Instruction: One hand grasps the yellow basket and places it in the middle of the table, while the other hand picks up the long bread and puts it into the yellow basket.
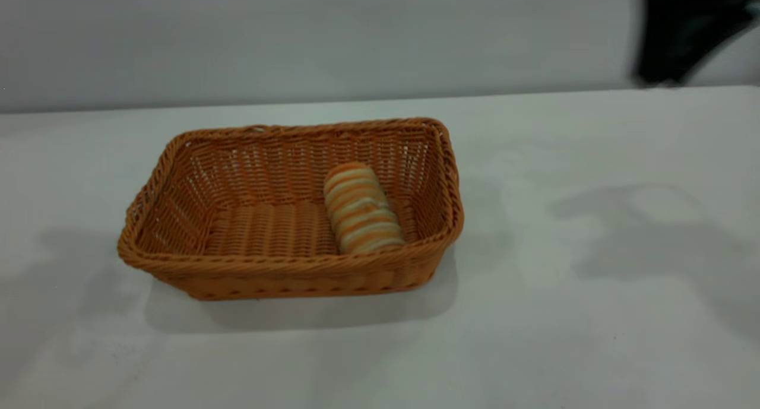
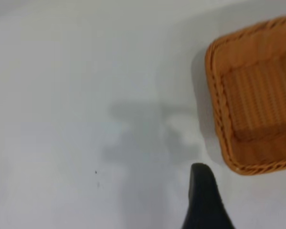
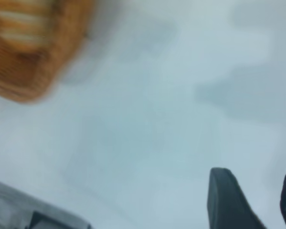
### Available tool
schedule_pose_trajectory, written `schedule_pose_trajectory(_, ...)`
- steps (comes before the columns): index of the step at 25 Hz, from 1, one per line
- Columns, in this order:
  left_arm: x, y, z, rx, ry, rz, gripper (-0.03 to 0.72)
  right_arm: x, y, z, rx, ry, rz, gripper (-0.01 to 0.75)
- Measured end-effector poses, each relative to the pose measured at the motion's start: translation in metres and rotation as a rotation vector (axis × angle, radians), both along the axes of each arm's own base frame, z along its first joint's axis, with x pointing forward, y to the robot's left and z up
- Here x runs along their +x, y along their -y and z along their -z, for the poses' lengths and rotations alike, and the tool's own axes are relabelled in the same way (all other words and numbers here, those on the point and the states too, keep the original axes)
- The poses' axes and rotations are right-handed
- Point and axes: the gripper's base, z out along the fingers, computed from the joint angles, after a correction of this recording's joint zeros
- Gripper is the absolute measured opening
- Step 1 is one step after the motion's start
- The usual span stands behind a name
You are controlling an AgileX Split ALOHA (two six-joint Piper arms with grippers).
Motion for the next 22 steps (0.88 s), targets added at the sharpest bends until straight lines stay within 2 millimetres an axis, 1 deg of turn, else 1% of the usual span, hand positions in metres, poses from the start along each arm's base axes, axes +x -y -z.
schedule_pose_trajectory(1, -0.006, -0.001, -0.006, -0.004, 0.021, -0.004, 0.511, -0.004, 0.013, -0.008, -0.013, -0.007, 0.039, 0.320)
schedule_pose_trajectory(4, -0.022, -0.002, -0.021, -0.014, 0.071, -0.014, 0.511, -0.018, 0.041, -0.038, -0.059, 0.039, 0.131, 0.320)
schedule_pose_trajectory(7, -0.042, -0.004, -0.026, -0.023, 0.095, -0.024, 0.511, -0.038, 0.055, -0.075, -0.101, 0.129, 0.189, 0.321)
schedule_pose_trajectory(9, -0.057, -0.005, -0.027, -0.025, 0.104, -0.027, 0.511, -0.053, 0.055, -0.098, -0.110, 0.193, 0.201, 0.321)
schedule_pose_trajectory(11, -0.076, -0.007, -0.030, -0.032, 0.124, -0.035, 0.511, -0.070, 0.053, -0.122, -0.105, 0.264, 0.206, 0.321)
schedule_pose_trajectory(14, -0.109, -0.009, -0.033, -0.044, 0.165, -0.048, 0.510, -0.106, 0.049, -0.156, -0.096, 0.375, 0.204, 0.321)
schedule_pose_trajectory(15, -0.121, -0.010, -0.034, -0.046, 0.183, -0.050, 0.510, -0.118, 0.048, -0.163, -0.093, 0.400, 0.205, 0.321)
schedule_pose_trajectory(18, -0.154, -0.014, -0.034, -0.054, 0.235, -0.057, 0.510, -0.161, 0.046, -0.186, -0.083, 0.500, 0.207, 0.322)
schedule_pose_trajectory(21, -0.184, -0.018, -0.030, -0.047, 0.281, -0.067, 0.509, -0.198, 0.042, -0.197, -0.060, 0.577, 0.201, 0.322)
schedule_pose_trajectory(22, -0.194, -0.019, -0.028, -0.043, 0.296, -0.077, 0.509, -0.208, 0.040, -0.198, -0.048, 0.591, 0.201, 0.322)
